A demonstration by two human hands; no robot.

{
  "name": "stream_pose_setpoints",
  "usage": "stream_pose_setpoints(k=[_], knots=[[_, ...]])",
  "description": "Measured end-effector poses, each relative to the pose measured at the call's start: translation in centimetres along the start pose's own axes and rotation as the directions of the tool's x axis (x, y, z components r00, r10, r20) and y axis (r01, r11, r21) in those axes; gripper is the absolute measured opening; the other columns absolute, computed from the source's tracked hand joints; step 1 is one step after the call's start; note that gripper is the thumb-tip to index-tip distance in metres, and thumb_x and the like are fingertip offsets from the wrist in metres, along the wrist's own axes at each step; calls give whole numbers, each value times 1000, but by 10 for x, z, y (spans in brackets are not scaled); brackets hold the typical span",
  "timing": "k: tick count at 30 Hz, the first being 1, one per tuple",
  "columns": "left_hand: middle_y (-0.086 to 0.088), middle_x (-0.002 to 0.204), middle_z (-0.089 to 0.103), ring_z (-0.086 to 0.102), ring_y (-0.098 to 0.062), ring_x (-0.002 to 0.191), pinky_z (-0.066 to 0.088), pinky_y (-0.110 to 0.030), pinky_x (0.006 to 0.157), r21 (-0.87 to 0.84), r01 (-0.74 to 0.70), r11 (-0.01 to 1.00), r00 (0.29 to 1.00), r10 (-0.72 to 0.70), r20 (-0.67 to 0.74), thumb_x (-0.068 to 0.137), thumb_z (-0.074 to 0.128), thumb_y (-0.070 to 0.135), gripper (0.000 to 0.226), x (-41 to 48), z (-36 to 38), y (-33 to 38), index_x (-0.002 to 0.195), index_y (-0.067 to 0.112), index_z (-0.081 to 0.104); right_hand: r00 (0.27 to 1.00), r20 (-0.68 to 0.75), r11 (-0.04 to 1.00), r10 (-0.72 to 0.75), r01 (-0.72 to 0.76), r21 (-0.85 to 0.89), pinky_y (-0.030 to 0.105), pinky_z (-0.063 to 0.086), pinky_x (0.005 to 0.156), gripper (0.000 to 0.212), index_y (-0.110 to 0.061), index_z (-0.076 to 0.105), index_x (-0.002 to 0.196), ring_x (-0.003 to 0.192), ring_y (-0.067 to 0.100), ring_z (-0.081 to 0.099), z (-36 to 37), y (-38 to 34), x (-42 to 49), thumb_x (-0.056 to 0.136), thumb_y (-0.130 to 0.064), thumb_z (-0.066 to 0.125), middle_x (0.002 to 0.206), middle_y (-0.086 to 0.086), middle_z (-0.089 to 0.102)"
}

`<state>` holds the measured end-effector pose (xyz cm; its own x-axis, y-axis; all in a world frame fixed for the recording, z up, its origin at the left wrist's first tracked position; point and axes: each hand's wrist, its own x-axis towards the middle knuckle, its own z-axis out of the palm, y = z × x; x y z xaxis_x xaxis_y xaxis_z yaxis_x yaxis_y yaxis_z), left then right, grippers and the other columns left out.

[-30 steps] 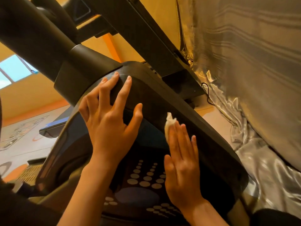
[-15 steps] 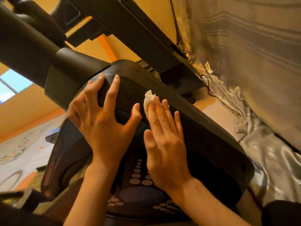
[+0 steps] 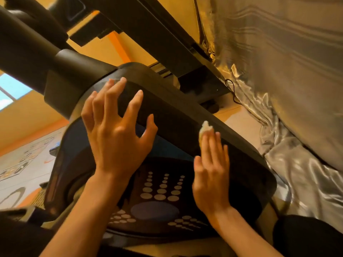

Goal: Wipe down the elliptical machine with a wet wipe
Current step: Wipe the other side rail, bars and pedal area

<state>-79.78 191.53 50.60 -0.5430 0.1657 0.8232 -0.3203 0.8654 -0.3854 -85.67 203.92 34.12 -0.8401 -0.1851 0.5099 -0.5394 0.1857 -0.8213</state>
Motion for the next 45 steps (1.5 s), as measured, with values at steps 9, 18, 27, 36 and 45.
stream_pose_setpoints(k=[9, 18, 27, 36, 45], knots=[[-18, 143, 62, 58, -37, 135, 40, -50, 114, 22, -588, 808, 789, 567, 237, 106, 51, 40, 47, 15, 23, 11, 133, 6, 68, 999, -45, 998, 3, -1, 57, 52, 17, 126, 58, -14, 23, 161, 158, 16, 14, -3, 77, -24, 111, -41, 13, 171, -1, 18], [-17, 152, 54, 53, -38, 140, 46, -48, 106, 99, -686, 721, 718, 649, 252, 108, 46, 51, 59, 13, 28, 10, 145, 6, 59, 975, -38, 961, 220, -210, 177, 43, 2, 130, 63, -18, 14, 161, 158, 8, -1, -2, 33, -10, 106, -47, 6, 171, -4, 6], [-17, 152, 54, 54, -38, 139, 50, -49, 104, 89, -694, 715, 711, 659, 245, 108, 48, 48, 58, 14, 28, 10, 145, 5, 59, 994, -91, 996, 61, -56, 65, 55, 14, 126, 59, -15, 22, 162, 158, 22, 16, 11, 70, -59, 111, -43, 13, 171, -1, 17], [-14, 151, 56, 56, -35, 138, 49, -47, 102, 99, -679, 728, 728, 649, 223, 107, 49, 49, 57, 12, 29, 12, 143, 7, 61, 984, -122, 982, 128, -109, 153, 47, 4, 129, 64, -9, 21, 161, 159, 21, 6, 23, -6, -30, 110, -45, 8, 171, 6, 13], [-14, 151, 56, 56, -36, 138, 49, -48, 101, 96, -670, 736, 734, 639, 229, 107, 48, 47, 56, 10, 30, 12, 144, 6, 60, 936, -136, 946, 325, -319, 66, 50, 7, 129, 61, -18, 9, 164, 159, 16, 5, 19, 109, -85, 108, -40, 20, 173, -4, 4]])
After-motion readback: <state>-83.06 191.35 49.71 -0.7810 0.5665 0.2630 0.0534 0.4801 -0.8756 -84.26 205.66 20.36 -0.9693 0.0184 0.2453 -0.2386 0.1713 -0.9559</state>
